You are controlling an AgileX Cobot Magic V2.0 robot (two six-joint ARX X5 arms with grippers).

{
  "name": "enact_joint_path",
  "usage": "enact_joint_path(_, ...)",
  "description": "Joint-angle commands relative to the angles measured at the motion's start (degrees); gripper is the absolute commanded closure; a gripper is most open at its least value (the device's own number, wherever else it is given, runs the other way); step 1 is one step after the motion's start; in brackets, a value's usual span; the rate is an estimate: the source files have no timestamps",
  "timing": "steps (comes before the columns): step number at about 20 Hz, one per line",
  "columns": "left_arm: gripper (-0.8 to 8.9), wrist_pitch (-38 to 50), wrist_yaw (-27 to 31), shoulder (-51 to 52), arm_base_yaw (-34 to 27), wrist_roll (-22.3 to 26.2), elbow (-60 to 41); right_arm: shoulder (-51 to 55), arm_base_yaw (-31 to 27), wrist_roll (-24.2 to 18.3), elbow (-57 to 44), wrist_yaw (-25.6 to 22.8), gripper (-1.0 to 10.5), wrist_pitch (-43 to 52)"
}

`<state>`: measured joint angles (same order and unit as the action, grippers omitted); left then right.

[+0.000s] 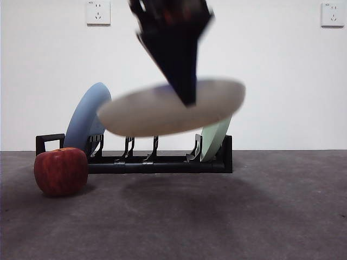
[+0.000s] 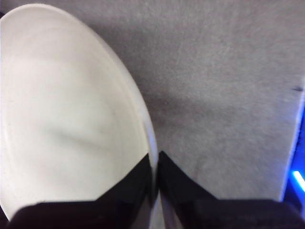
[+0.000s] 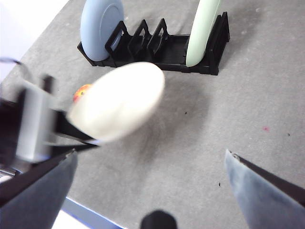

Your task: Take the yellow plate from the plate rack,put the plate on the table,take the apple from the table,put the apple in the plate

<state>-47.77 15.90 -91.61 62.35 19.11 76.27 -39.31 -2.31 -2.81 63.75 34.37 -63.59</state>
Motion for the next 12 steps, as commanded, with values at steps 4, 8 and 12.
enact_joint_path(4, 8.19, 4.2, 1.9, -7.8, 0.4, -2.3, -0.3, 0.1, 0.1, -0.3, 0.2, 0.2, 3.8, 0.1)
enact_joint_path(8, 8.19, 7.6, 2.4, -9.8, 1.0, -5.1, -5.0, 0.1, 0.1, -0.4, 0.2, 0.1, 3.8, 0.1)
enact_joint_path(12, 8.19, 11.8, 5.3, -9.7, 3.0, -6.8, -11.0, 0.1, 0.1, -0.4, 0.2, 0.1, 3.8, 0.6)
